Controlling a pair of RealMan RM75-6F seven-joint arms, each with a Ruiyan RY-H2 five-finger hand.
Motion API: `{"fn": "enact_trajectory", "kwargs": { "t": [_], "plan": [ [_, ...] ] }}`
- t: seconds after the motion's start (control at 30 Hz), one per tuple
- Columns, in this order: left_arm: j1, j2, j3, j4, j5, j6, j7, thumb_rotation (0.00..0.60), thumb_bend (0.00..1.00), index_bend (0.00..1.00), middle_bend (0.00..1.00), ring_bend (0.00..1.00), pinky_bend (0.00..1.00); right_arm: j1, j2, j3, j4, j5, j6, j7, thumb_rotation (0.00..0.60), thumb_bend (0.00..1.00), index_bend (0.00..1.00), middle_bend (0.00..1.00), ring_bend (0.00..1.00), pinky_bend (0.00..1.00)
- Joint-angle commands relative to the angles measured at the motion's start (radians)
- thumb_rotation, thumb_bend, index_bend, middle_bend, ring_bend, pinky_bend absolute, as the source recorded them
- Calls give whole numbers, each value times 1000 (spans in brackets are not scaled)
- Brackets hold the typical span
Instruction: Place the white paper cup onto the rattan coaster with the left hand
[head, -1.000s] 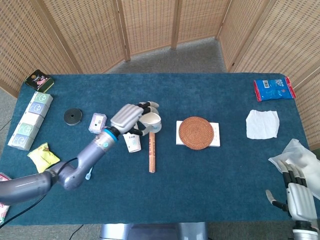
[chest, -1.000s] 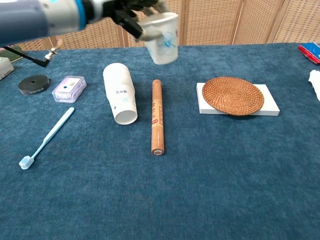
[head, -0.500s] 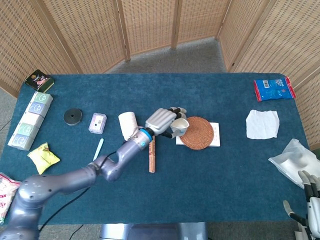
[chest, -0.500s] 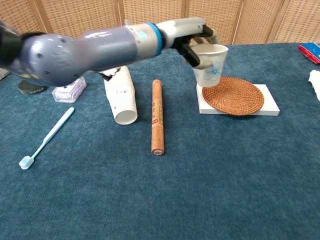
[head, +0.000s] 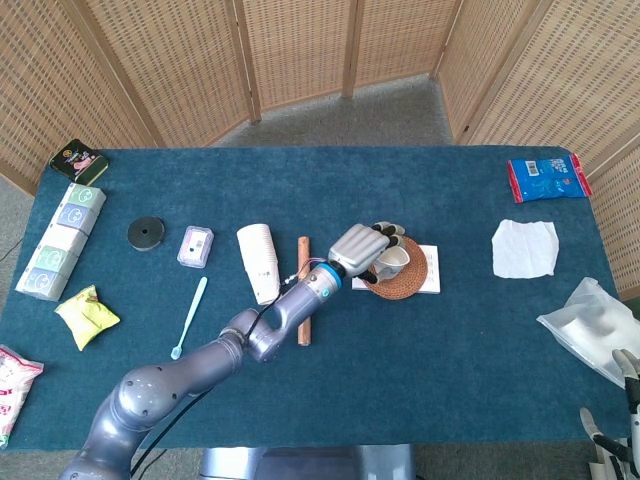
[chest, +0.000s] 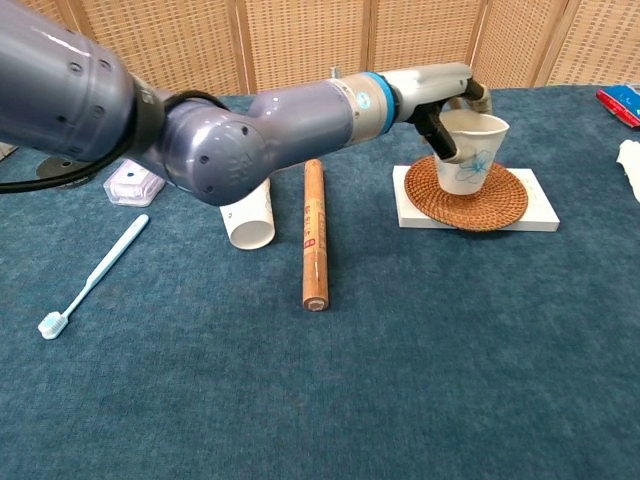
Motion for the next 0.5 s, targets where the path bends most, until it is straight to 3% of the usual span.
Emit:
{"fn": "enact_trajectory", "kwargs": {
  "t": [0.03,0.5],
  "plan": [
    [-27,-29,8,50,22,8,-31,537,486,296,177,166,399,-2,0,0,7,2,-6,11,600,352,31,0,0,0],
    [-78,-108,48,204,62,-13,-100,535,486,296,163,134,362,-18,10,1,26,11,-21,65,600,352,31,0,0,0]
  ]
}}
